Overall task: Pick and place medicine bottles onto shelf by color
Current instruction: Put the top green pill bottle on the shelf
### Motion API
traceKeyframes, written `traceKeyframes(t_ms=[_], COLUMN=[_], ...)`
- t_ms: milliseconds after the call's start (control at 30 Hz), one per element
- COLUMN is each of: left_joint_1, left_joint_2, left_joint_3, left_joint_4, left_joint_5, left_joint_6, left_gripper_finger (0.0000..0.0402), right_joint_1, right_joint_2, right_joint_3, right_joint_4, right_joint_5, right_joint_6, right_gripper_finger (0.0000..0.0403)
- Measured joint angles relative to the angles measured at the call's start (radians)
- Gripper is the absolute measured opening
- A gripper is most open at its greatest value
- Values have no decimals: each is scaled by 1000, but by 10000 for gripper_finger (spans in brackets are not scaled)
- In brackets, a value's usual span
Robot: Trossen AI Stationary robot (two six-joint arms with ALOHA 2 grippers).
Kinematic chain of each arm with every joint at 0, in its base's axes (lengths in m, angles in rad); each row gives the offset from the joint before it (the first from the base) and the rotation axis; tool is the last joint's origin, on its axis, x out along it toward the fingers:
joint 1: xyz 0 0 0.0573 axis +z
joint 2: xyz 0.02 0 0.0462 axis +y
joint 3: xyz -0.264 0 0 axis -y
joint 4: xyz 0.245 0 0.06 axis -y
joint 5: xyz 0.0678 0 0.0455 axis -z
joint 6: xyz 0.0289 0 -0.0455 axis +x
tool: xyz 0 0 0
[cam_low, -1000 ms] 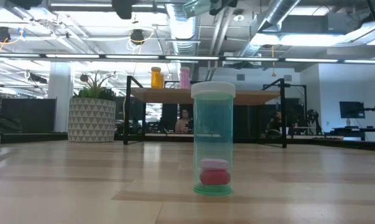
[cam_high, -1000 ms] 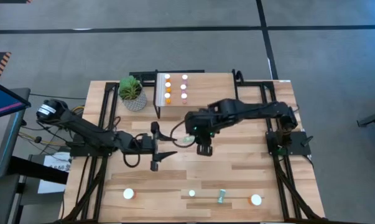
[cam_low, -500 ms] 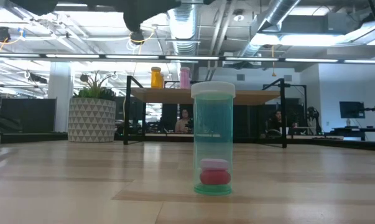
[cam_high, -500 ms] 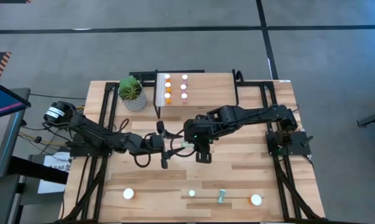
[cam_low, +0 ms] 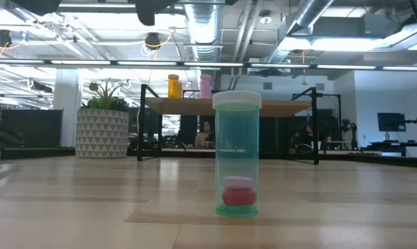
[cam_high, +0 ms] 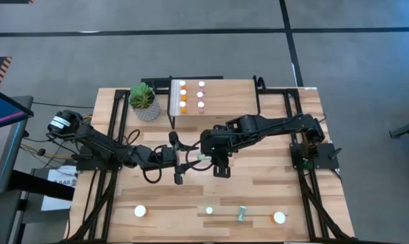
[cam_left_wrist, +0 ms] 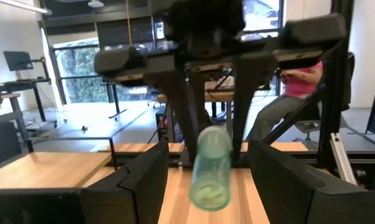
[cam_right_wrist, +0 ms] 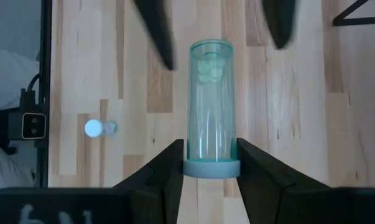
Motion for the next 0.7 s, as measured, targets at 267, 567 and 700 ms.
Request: traceKeyframes(t_ms=[267, 567, 700], left_joint_1=[-11, -11, -11], left_joint_2=[0, 0, 0], left_joint_3=[0, 0, 0], left_joint_4=[-8, -71, -86], left_joint_5=[-111, -129, -129], left_joint_6=[29, 13, 10], left_gripper_finger=[208, 208, 208], right_joint_1=[0, 0, 0], right_joint_2=[0, 0, 0], right_joint_3=[0, 0, 0], right_joint_4=[1, 8, 16], right_joint_5=[0, 0, 0], right_joint_6=[0, 0, -1], right_gripper_finger=[157, 157, 157])
